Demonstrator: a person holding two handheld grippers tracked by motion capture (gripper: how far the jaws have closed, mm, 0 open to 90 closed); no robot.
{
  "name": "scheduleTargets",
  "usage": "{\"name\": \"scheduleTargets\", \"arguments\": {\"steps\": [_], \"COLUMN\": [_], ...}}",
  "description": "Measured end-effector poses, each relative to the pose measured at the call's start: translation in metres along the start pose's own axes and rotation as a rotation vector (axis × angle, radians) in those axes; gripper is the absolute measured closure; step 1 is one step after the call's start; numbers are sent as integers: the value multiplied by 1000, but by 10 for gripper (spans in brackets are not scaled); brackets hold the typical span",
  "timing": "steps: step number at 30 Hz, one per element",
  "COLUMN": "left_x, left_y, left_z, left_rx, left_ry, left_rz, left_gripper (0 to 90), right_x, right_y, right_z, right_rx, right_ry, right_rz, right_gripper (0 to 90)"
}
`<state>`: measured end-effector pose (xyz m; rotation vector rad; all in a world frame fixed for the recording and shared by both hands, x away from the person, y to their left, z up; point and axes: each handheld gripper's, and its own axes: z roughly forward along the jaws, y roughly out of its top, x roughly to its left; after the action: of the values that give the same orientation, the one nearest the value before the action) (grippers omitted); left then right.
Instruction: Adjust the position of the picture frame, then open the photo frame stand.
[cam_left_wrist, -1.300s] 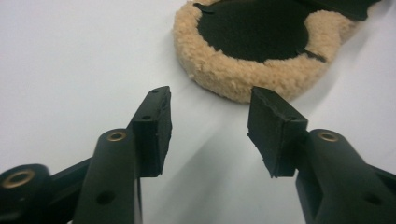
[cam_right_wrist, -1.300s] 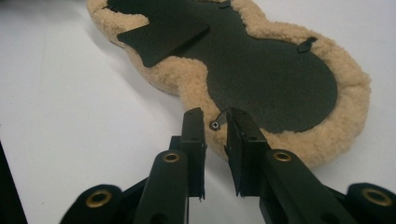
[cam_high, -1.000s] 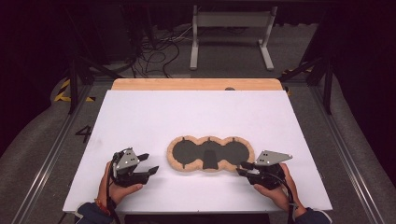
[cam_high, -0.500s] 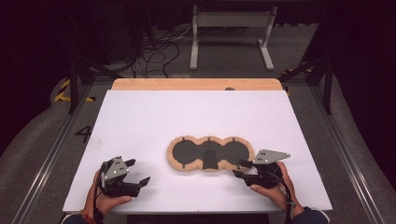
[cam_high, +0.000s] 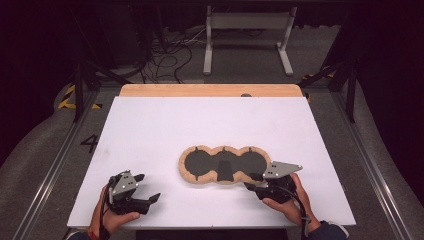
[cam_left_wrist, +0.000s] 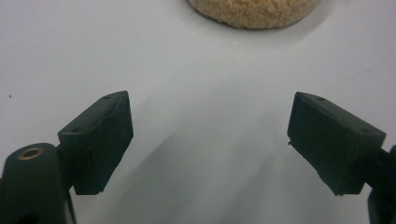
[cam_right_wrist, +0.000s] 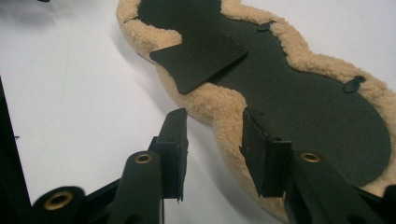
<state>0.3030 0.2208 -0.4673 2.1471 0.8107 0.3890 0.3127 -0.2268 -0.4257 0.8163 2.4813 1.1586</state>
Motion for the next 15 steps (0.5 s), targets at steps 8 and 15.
{"name": "scheduleTargets", "arguments": {"steps": [8,15], "left_x": [1,1], "left_y": [-4,-4], "left_z": [-4,-3], "left_rx": [-13,-13], "left_ry": [2,9], "left_rz": [-17,-17], "left_gripper": [149,160], "right_x": [2,8], "right_y": [6,11], "right_z": [8,17], "right_rx": [28,65], "right_ry": [14,31], "right_rz": [-16,-17], "right_gripper": [666,753]}}
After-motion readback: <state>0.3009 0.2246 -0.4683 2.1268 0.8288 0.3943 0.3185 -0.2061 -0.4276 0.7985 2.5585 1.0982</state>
